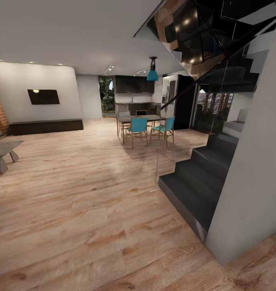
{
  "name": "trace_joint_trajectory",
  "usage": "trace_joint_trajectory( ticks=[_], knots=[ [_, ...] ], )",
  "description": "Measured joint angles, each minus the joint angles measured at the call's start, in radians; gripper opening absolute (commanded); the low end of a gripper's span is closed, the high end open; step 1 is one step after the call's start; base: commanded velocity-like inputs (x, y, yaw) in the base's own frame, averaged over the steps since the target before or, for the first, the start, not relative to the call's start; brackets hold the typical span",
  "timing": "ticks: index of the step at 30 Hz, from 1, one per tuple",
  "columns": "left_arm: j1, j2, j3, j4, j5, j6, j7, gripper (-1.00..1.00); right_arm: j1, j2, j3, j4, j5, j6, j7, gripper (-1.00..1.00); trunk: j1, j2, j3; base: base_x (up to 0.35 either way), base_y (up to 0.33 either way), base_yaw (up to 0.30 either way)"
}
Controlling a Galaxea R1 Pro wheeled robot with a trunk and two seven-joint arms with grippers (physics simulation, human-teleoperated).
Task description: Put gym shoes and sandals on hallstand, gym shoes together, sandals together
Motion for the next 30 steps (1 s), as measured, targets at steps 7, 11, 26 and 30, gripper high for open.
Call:
trace_joint_trajectory(
  ticks=[7, 11, 26, 30],
  knots=[
    [0.000, -0.004, 0.002, -0.005, 0.000, -0.001, -0.002, 1.00, -0.010, 0.039, 0.003, -0.039, 0.002, -0.001, -0.003, 1.00, 0.000, 0.000, 0.000, 0.000, 0.000, 0.000],
    [0.000, -0.003, 0.001, -0.005, 0.001, -0.001, -0.002, 1.00, -0.010, 0.040, 0.005, -0.039, 0.004, -0.002, -0.003, 1.00, 0.000, 0.000, 0.000, 0.000, 0.000, 0.000],
    [-0.003, 0.002, -0.002, -0.022, -0.003, -0.035, -0.001, 1.00, -0.010, 0.031, 0.005, -0.075, 0.005, -0.016, -0.004, 1.00, 0.000, 0.000, 0.000, 0.000, 0.000, 0.000],
    [-0.005, 0.012, -0.002, -0.045, -0.003, -0.057, 0.000, 1.00, -0.010, 0.012, 0.005, -0.098, 0.006, -0.022, -0.004, 1.00, 0.000, 0.000, 0.001, 0.000, 0.000, 0.000]
  ],
)
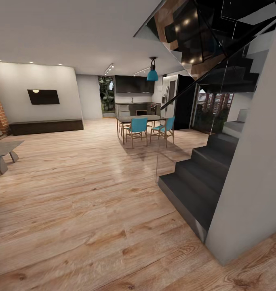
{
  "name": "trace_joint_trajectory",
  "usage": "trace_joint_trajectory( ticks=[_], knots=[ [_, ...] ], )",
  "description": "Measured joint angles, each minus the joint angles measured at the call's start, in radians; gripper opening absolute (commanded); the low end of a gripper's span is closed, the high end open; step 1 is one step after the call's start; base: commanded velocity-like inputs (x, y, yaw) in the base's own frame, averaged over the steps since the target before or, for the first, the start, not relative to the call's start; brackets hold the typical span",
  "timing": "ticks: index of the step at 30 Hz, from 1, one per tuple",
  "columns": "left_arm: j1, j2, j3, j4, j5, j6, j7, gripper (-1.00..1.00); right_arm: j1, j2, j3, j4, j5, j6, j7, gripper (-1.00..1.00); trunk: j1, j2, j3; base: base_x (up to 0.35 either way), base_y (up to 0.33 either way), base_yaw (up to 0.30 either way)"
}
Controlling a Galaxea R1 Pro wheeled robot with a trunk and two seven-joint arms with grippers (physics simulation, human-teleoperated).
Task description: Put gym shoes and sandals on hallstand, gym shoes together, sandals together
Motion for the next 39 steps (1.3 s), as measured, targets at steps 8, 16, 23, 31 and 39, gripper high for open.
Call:
trace_joint_trajectory(
  ticks=[8, 16, 23, 31, 39],
  knots=[
    [-0.002, 0.022, 0.000, -0.045, 0.000, -0.045, 0.001, 1.00, 0.000, -0.045, -0.003, -0.045, -0.001, -0.007, 0.000, 1.00, 0.000, 0.000, 0.000, 0.000, 0.000, 0.000],
    [-0.035, 0.019, -0.001, -0.091, 0.000, -0.089, -0.008, 1.00, -0.001, -0.090, -0.007, -0.090, -0.006, -0.029, 0.001, 1.00, 0.000, 0.000, 0.000, 0.000, 0.000, 0.000],
    [-0.075, 0.015, -0.002, -0.131, 0.000, -0.129, -0.010, 1.00, -0.001, -0.101, -0.006, -0.130, -0.008, -0.069, 0.005, 1.00, 0.000, 0.000, 0.000, 0.000, 0.000, 0.000],
    [-0.122, 0.022, -0.006, -0.210, -0.003, -0.274, -0.012, 1.00, -0.001, -0.094, -0.004, -0.243, -0.008, -0.088, 0.007, 1.00, 0.000, 0.000, 0.000, 0.000, 0.000, -0.044],
    [-0.118, 0.029, -0.007, -0.211, -0.003, -0.280, -0.012, 1.00, -0.001, -0.093, -0.006, -0.580, -0.008, -0.091, 0.007, 1.00, 0.000, 0.000, 0.000, 0.000, 0.000, -0.241]
  ],
)
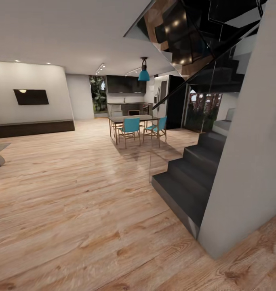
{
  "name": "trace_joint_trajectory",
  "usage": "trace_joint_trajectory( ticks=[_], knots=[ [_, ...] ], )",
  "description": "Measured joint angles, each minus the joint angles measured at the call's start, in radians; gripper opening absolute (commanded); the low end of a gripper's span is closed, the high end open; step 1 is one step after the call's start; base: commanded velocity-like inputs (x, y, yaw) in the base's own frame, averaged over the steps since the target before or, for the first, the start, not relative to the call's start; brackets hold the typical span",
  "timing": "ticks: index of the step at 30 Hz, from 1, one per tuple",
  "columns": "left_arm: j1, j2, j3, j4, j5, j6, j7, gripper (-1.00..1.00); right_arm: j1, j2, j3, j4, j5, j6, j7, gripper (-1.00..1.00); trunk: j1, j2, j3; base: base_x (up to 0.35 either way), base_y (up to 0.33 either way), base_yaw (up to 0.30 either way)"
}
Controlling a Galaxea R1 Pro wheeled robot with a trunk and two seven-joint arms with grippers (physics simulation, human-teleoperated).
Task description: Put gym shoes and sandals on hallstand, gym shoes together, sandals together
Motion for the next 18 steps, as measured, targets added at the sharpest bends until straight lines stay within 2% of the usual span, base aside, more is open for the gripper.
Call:
trace_joint_trajectory(
  ticks=[7, 18],
  knots=[
    [0.002, 0.001, 0.005, 0.000, 0.006, 0.000, 0.000, 1.00, 0.000, 0.000, 0.000, 0.011, -0.016, 0.000, 0.000, 1.00, 0.000, 0.000, 0.000, 0.000, 0.000, -0.290],
    [0.002, 0.002, 0.009, -0.001, 0.005, 0.000, 0.000, 1.00, 0.000, -0.001, -0.002, 0.025, -0.080, 0.000, 0.000, 1.00, 0.000, 0.000, 0.000, 0.000, 0.000, -0.298]
  ],
)
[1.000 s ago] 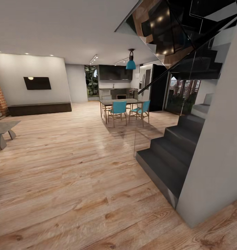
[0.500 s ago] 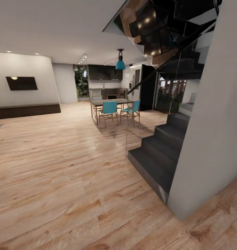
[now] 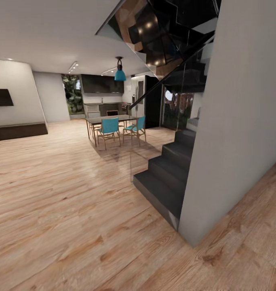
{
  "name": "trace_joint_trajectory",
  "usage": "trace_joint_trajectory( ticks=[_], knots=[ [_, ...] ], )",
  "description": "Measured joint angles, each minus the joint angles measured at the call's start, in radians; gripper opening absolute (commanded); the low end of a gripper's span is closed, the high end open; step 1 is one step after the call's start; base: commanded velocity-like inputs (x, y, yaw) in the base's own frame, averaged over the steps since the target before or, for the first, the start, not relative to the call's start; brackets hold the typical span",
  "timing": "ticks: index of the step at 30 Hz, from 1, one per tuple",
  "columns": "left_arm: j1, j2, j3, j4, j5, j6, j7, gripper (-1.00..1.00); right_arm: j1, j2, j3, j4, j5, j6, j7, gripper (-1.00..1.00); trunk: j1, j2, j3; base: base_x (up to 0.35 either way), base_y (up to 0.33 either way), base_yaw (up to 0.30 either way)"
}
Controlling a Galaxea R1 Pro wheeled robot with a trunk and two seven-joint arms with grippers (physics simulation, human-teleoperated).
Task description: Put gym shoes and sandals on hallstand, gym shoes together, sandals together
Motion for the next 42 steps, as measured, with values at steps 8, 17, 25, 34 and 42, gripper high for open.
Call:
trace_joint_trajectory(
  ticks=[8, 17, 25, 34, 42],
  knots=[
    [0.000, 0.000, -0.001, 0.000, -0.003, 0.000, 0.000, 1.00, 0.000, 0.000, 0.001, 0.001, -0.008, -0.001, 0.000, 1.00, 0.000, 0.000, 0.000, 0.000, 0.000, -0.300],
    [0.001, 0.000, -0.001, 0.000, -0.006, 0.000, 0.000, 1.00, 0.000, 0.000, 0.001, 0.003, -0.010, -0.001, 0.000, 1.00, 0.000, 0.000, 0.000, 0.000, -0.001, -0.300],
    [0.003, 0.000, -0.001, 0.000, -0.007, -0.001, 0.000, 1.00, 0.000, 0.000, 0.001, 0.002, -0.010, -0.001, 0.000, 1.00, 0.000, 0.000, 0.000, -0.095, -0.156, -0.300],
    [0.004, 0.000, -0.001, 0.000, -0.008, -0.001, 0.001, 1.00, 0.000, 0.000, 0.001, 0.002, -0.010, -0.001, 0.000, 1.00, 0.000, 0.000, 0.000, -0.164, -0.227, -0.300],
    [0.004, 0.000, -0.001, 0.000, -0.007, -0.001, 0.001, 1.00, 0.000, 0.000, 0.001, 0.002, -0.010, -0.001, 0.000, 1.00, 0.000, 0.000, 0.000, -0.167, -0.236, -0.300]
  ],
)
